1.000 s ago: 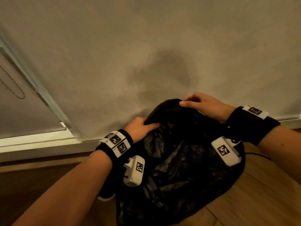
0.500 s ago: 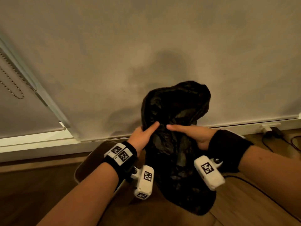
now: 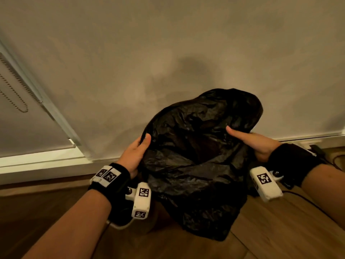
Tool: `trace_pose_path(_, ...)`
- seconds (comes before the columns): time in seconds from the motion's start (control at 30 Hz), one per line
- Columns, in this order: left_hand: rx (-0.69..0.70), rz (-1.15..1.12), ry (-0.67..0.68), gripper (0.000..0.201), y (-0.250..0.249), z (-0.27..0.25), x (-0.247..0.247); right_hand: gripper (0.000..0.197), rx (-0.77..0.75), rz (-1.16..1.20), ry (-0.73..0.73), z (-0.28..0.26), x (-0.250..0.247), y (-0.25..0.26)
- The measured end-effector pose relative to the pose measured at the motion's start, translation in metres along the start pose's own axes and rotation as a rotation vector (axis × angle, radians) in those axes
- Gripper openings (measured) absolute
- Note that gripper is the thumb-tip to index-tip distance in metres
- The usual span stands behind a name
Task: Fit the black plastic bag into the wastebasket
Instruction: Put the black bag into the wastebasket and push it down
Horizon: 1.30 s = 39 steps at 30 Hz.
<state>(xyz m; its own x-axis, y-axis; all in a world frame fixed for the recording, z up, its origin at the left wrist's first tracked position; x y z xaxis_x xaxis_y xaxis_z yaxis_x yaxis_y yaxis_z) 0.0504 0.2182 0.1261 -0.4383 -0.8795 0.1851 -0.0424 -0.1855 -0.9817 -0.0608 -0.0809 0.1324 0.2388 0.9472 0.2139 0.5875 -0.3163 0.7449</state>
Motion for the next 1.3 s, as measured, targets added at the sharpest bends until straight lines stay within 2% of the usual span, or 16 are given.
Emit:
trace_pose_path(0.13,-0.106,-0.150,-0.070,0.061,0.002,0.001,-0.011,0.091,-0.057,0.094,0.026,0.000,-0.016,-0.005)
trace_pose_path(0.27,0.140,-0.204,-0.129,0.061,-0.007,0.003,-0.028,0.071,-0.082,0.129,0.025,-0.001,-0.023,-0.009)
trace_pose_path(0.37,0.316,-0.154,-0.035,0.016,-0.029,-0.001,-0.015,0.073,-0.169,0.170,0.162,-0.008,-0.012,0.001)
trace_pose_path(0.47,0.437,0.021,0.124,0.035,-0.043,-0.001,-0.008,0.092,-0.154,0.318,0.226,-0.014,-0.009,0.019)
trace_pose_path(0.5,0.450,0.160,0.210,0.040,-0.047,0.000,-0.005,0.085,-0.152,0.322,0.217,-0.013,-0.010,0.025)
trace_pose_path(0.6,0.375,0.698,0.474,0.046,-0.042,0.005,-0.002,0.030,-0.241,0.169,0.102,-0.006,-0.010,0.032)
trace_pose_path(0.63,0.351,0.830,0.464,0.039,-0.039,0.008,-0.003,0.020,-0.244,0.093,0.069,0.000,-0.010,0.029)
trace_pose_path(0.7,0.330,0.962,0.300,0.035,-0.035,0.015,-0.004,0.025,-0.261,0.005,-0.032,0.003,-0.011,0.026)
trace_pose_path(0.73,0.354,0.950,0.212,0.043,-0.036,0.015,-0.002,0.013,-0.294,-0.003,-0.047,-0.001,-0.007,0.030)
trace_pose_path(0.8,0.441,0.887,0.069,0.065,-0.043,0.015,0.001,0.042,-0.393,0.073,-0.024,-0.020,0.001,0.053)
trace_pose_path(0.9,0.548,0.839,-0.040,0.085,-0.045,0.012,0.001,0.031,-0.497,0.042,-0.038,-0.035,0.004,0.074)
trace_pose_path(0.97,0.381,1.021,0.156,0.085,-0.024,0.009,0.001,0.031,-0.297,-0.229,-0.234,-0.012,-0.016,0.049)
trace_pose_path(1.03,0.104,1.232,0.459,0.086,0.008,-0.002,-0.005,0.034,0.070,-0.488,-0.385,0.007,-0.045,-0.001)
trace_pose_path(1.1,0.045,1.176,0.470,0.088,0.016,-0.005,-0.010,0.025,0.239,-0.497,-0.394,0.008,-0.056,-0.028)
trace_pose_path(1.23,0.130,1.101,0.448,0.098,0.011,0.005,-0.010,0.023,0.111,-0.276,-0.412,0.004,-0.066,-0.023)
trace_pose_path(1.3,0.154,1.005,0.440,0.092,0.006,0.005,-0.008,0.022,0.006,-0.270,-0.428,0.001,-0.059,-0.013)
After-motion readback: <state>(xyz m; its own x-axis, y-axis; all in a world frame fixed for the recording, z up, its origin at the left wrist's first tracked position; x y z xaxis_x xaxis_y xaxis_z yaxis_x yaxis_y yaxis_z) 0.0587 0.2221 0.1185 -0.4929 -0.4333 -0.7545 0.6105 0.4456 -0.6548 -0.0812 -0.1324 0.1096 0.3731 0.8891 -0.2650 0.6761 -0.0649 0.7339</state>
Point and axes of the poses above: each hand's wrist, its own z-axis towards the middle knuckle, its own x-axis out of the palm, y = z × x, the point moved 3 cm from there along z, towards the middle knuckle, and after that the axes turned 15 degrees about x, right-handed, at the moved point
